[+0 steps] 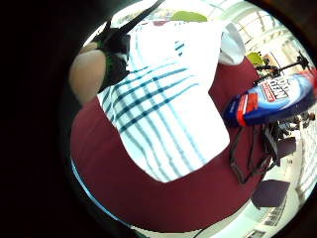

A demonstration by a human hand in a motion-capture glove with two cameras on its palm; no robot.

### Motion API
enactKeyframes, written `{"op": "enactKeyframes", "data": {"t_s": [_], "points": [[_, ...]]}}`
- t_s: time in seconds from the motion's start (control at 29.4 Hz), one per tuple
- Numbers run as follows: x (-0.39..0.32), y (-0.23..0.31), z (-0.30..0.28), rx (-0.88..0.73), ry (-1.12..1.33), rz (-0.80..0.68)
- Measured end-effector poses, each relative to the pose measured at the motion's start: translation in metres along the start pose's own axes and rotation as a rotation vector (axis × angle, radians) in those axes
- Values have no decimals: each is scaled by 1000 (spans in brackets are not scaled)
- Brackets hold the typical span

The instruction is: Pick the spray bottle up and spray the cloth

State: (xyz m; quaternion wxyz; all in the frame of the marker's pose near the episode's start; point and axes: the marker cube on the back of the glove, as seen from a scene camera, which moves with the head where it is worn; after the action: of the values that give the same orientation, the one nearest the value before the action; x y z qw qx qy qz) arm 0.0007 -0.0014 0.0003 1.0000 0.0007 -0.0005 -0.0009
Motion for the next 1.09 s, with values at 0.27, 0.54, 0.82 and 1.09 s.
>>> {"op": "enactKeyframes", "data": {"t_s": [0.27,0.54,0.82,1.09], "points": [[8,-6,1,6,12,31],[12,-5,-1,12,14,55],[13,14,-8,100,-85,143],[39,51,-15,235,-441,289]]}}
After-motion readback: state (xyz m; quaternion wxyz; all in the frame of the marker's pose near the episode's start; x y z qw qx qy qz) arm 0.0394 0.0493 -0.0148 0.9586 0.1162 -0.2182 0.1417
